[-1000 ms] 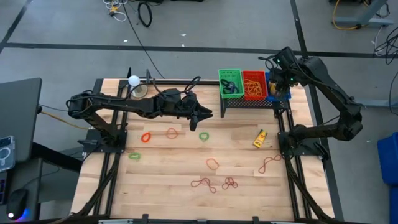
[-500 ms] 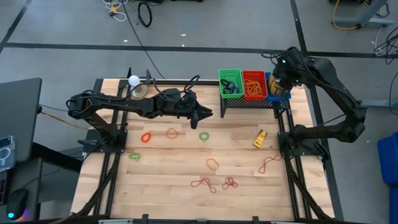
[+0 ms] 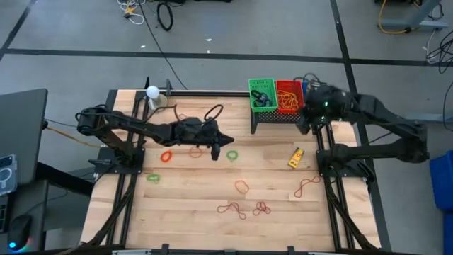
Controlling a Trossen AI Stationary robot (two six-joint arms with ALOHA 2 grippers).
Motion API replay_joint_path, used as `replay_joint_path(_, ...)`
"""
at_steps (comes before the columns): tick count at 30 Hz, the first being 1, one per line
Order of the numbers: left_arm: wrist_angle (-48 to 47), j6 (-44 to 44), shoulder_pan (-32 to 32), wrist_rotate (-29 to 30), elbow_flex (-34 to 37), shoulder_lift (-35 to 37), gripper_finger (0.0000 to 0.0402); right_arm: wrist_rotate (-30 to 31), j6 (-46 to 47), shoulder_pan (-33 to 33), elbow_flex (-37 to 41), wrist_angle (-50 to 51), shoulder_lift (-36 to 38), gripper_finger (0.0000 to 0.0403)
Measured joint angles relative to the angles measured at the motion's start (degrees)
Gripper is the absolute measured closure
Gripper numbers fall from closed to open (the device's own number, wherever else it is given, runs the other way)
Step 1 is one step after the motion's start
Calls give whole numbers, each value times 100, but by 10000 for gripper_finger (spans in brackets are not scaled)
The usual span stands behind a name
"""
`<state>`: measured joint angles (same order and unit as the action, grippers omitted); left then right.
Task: Pick & Place Office Desk Supplies
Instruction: Put the red rubber band into the red bin
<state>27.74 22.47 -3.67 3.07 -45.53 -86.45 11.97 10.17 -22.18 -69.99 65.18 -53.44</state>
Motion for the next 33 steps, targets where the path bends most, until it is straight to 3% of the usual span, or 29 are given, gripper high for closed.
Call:
replay_joint_path(8, 242, 303, 22, 77, 235, -40, 373, 195, 792, 1825, 1264, -1819, 134, 398)
replay_joint_path(12, 291, -156, 154, 513, 336, -40, 392, 366, 1322, 2556, 1940, -2583, 132, 400)
replay_joint_path(17, 932, -161, 318, 476, 865, -40, 396, 391, 2033, 3375, 2411, -2820, -11, 386)
replay_joint_path(22, 1933, -86, 375, 483, 1474, -40, 396, 389, 2412, 4061, 2397, -2784, -649, 366)
replay_joint_path(27, 2012, 117, 373, 592, 1654, -40, 387, 29, 2565, 4647, 2127, -2805, -1641, 315)
replay_joint_path(33, 2079, 56, 412, 590, 1654, -40, 383, -151, 2811, 5185, 1536, -2800, -2705, 216)
